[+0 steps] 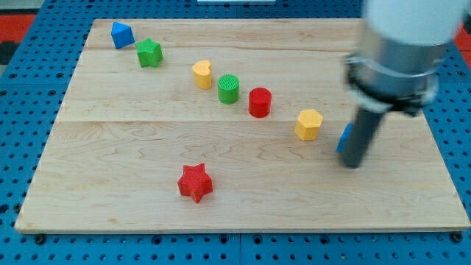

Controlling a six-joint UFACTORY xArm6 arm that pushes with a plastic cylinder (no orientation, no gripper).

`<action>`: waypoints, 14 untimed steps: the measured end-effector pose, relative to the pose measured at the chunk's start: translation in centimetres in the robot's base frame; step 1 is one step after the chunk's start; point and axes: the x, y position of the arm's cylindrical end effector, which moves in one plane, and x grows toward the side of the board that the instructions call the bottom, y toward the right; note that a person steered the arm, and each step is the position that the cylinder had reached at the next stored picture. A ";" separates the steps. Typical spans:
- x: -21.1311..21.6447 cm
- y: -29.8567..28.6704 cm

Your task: Slide the blue cube hexagon parallel to each other

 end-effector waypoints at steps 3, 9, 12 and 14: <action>-6.7 -4.1; -8.0 -19.0; -4.7 -16.4; -11.8 -7.1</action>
